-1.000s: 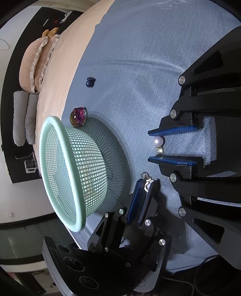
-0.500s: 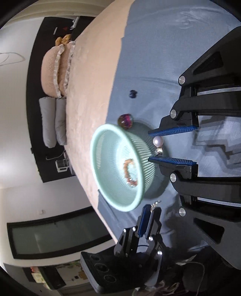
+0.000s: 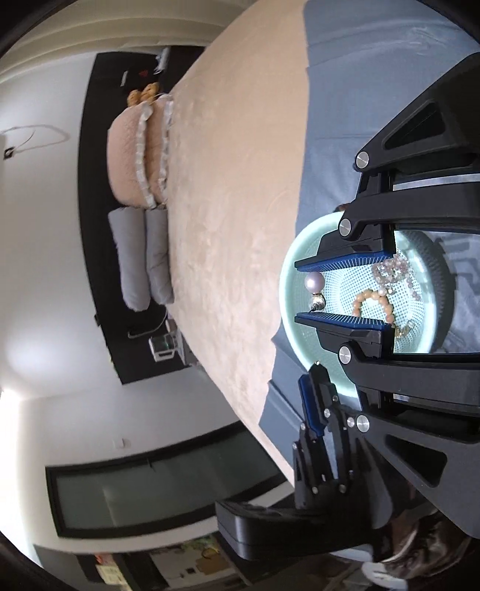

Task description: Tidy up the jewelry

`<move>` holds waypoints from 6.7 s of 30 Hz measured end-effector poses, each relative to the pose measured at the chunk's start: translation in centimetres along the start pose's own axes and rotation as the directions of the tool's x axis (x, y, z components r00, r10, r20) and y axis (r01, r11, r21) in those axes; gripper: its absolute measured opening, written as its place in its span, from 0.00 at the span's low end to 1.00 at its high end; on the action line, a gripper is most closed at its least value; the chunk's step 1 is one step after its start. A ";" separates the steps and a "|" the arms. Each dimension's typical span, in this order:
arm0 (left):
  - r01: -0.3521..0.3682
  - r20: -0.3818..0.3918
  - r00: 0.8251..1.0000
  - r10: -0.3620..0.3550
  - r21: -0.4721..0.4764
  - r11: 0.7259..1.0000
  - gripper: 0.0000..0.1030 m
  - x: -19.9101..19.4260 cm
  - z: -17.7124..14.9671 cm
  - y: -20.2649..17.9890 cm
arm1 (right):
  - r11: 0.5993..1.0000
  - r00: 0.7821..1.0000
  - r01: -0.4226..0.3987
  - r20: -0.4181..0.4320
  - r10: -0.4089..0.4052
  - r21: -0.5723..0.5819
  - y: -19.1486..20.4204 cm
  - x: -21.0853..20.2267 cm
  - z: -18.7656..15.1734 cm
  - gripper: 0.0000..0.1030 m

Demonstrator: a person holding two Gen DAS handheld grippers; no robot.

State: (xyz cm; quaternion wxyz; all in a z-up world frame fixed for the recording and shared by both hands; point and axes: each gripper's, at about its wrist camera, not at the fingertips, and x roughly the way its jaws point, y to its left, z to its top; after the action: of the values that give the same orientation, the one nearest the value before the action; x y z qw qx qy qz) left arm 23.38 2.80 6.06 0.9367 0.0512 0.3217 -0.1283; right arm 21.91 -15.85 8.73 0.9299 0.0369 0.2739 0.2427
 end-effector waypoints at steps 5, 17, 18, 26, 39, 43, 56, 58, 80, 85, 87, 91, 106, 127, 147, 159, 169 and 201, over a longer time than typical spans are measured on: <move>-0.018 -0.072 0.997 0.014 -0.055 0.998 0.14 2.2 -1.3 1.1 | 0.991 0.990 0.058 -0.131 -0.042 0.120 -1.2 5.2 -2.4 0.20; -0.054 -0.139 0.989 0.047 -0.046 0.997 0.14 4.1 -3.0 0.3 | 0.991 0.978 0.071 -0.205 -0.046 0.115 -0.5 7.0 -4.6 0.20; -0.052 -0.142 0.989 0.045 -0.046 0.998 0.14 4.2 -3.1 0.3 | 0.991 0.977 0.070 -0.206 -0.046 0.111 -0.4 7.0 -4.6 0.20; -0.051 -0.151 0.988 0.042 -0.058 0.997 0.14 4.3 -3.3 0.4 | 0.993 0.973 0.088 -0.221 -0.070 0.075 0.0 7.3 -4.8 0.21; -0.057 -0.164 0.985 0.046 -0.062 0.996 0.14 4.3 -3.4 0.5 | 0.994 0.969 0.094 -0.233 -0.080 0.050 0.4 7.6 -4.8 0.21; -0.068 -0.160 0.985 0.056 -0.076 0.995 0.18 3.9 -3.3 0.8 | 0.995 0.970 0.094 -0.228 -0.084 0.031 0.4 7.4 -4.9 0.22; -0.120 -0.061 0.991 0.116 -0.072 0.990 0.74 1.2 -3.1 1.2 | 0.991 0.982 0.131 -0.137 -0.127 0.019 0.1 5.7 -4.7 0.60; -0.129 -0.055 0.991 0.125 -0.081 0.988 0.77 0.8 -3.2 1.6 | 0.988 0.983 0.151 -0.106 -0.147 0.022 0.0 5.2 -4.6 0.76; -0.173 -0.030 0.985 0.171 -0.079 0.982 0.94 -0.1 -4.8 1.2 | 0.984 0.980 0.176 -0.095 -0.173 0.024 -0.1 4.7 -5.0 0.83; -0.206 -0.050 0.978 0.202 -0.108 0.973 0.94 -0.7 -4.8 1.3 | 0.984 0.979 0.178 -0.105 -0.175 0.017 0.1 4.0 -5.4 0.83; -0.222 -0.048 0.975 0.218 -0.116 0.968 0.94 -1.3 -4.9 1.3 | 0.983 0.978 0.180 -0.110 -0.178 0.016 0.2 3.4 -5.7 0.83; -0.224 -0.061 0.974 0.217 -0.139 0.965 0.94 -2.7 -5.1 1.2 | 0.982 0.975 0.189 -0.118 -0.187 0.014 0.4 1.9 -6.7 0.83; -0.211 -0.001 0.977 0.211 -0.055 0.976 0.94 -11.1 -6.8 -4.4 | 0.977 0.978 0.203 -0.063 -0.199 0.067 2.0 -6.9 -8.6 0.84; -0.206 -0.058 0.978 0.201 -0.082 0.975 0.94 -13.1 -12.9 -7.6 | 0.975 0.975 0.211 -0.083 -0.205 0.074 3.8 -9.9 -14.1 0.84; -0.246 -0.047 0.969 0.241 -0.150 0.958 0.94 -14.0 -14.6 -7.3 | 0.951 0.947 0.310 -0.090 -0.309 -0.005 5.6 -9.4 -15.3 0.84; -0.214 -0.028 0.977 0.212 -0.187 0.959 0.94 -14.6 -15.3 -6.8 | 0.942 0.943 0.326 -0.039 -0.330 -0.086 7.3 -10.0 -15.6 0.84; -0.227 -0.007 0.973 0.229 -0.153 0.962 0.94 -15.1 -15.4 -7.5 | 0.947 0.948 0.316 -0.030 -0.318 -0.062 6.9 -10.5 -15.8 0.84; -0.290 -0.025 0.957 0.291 -0.192 0.938 0.94 -15.7 -16.5 -6.3 | 0.969 0.969 0.247 0.011 -0.246 -0.031 5.2 -14.0 -17.2 0.84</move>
State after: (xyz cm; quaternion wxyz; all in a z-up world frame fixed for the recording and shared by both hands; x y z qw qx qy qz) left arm -0.01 2.97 2.66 0.9465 0.0066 0.3198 0.0430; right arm 0.35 -19.04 2.13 0.9543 -0.0116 0.2691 0.1296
